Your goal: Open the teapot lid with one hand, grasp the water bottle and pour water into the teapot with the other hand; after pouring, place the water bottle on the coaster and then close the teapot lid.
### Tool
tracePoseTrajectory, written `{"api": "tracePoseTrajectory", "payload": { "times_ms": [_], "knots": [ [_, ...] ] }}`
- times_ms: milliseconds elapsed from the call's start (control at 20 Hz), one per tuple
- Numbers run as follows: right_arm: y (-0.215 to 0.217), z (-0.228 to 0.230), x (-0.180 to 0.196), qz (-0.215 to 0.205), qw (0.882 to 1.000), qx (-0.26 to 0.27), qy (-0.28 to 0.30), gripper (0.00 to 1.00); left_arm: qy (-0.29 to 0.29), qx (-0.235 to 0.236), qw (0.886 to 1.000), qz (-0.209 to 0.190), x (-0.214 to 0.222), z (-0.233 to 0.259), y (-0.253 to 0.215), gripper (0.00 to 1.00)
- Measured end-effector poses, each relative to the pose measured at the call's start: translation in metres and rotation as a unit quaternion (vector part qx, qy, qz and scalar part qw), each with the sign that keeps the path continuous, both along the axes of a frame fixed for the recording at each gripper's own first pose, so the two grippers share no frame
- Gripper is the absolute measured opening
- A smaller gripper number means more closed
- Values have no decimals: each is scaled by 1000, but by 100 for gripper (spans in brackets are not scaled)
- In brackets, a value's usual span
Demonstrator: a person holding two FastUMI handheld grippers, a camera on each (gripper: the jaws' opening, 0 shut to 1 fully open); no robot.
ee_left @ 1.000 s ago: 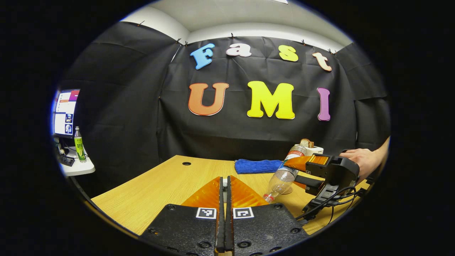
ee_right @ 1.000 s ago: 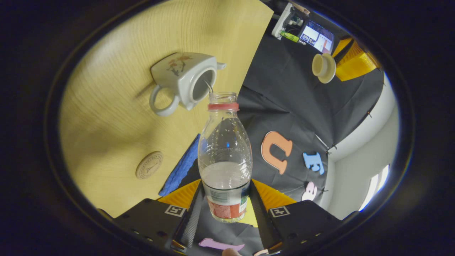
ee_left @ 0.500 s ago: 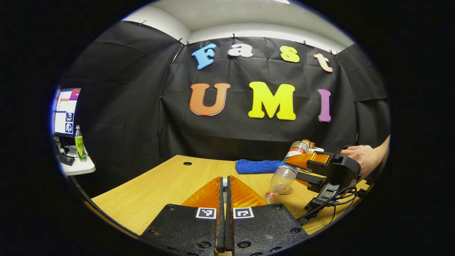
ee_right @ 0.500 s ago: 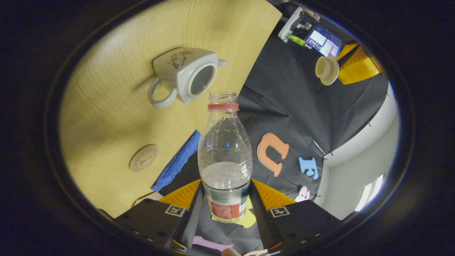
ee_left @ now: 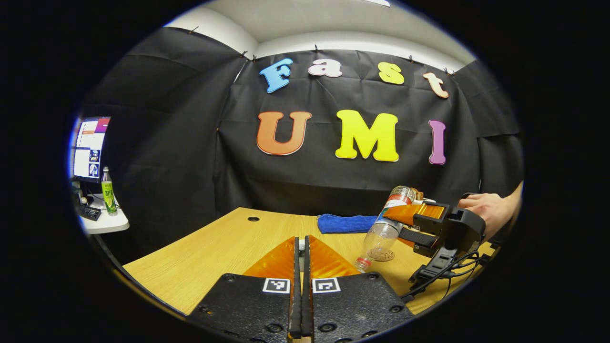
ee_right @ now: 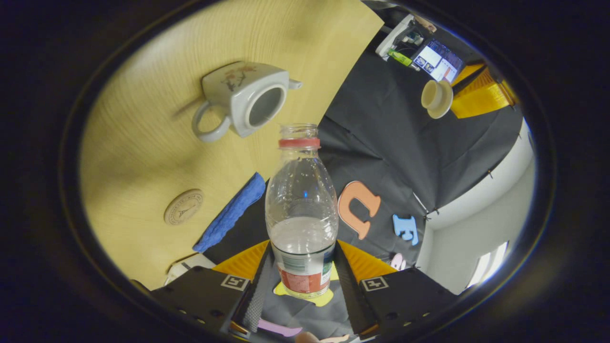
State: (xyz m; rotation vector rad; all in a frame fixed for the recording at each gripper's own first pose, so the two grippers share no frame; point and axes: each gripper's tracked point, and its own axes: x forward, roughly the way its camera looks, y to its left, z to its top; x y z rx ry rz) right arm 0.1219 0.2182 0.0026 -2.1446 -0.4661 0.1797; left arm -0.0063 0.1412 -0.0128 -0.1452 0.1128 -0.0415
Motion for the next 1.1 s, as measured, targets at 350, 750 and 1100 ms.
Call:
{"api": "tracePoseTrajectory", "payload": {
  "times_ms": [350,750,1100],
  "knots": [
    [-2,-1,1,-2,1000,15,7,70,-1,1,1000,0,0,2,0,3],
    [-30,-47,-2,-72,956,220,179,72,-3,-2,1000,4,-1,4,2,3],
    [-20,-53,-24,-82,805,491,323,72,-12,6,1000,-5,-2,11,-11,3]
  ]
}}
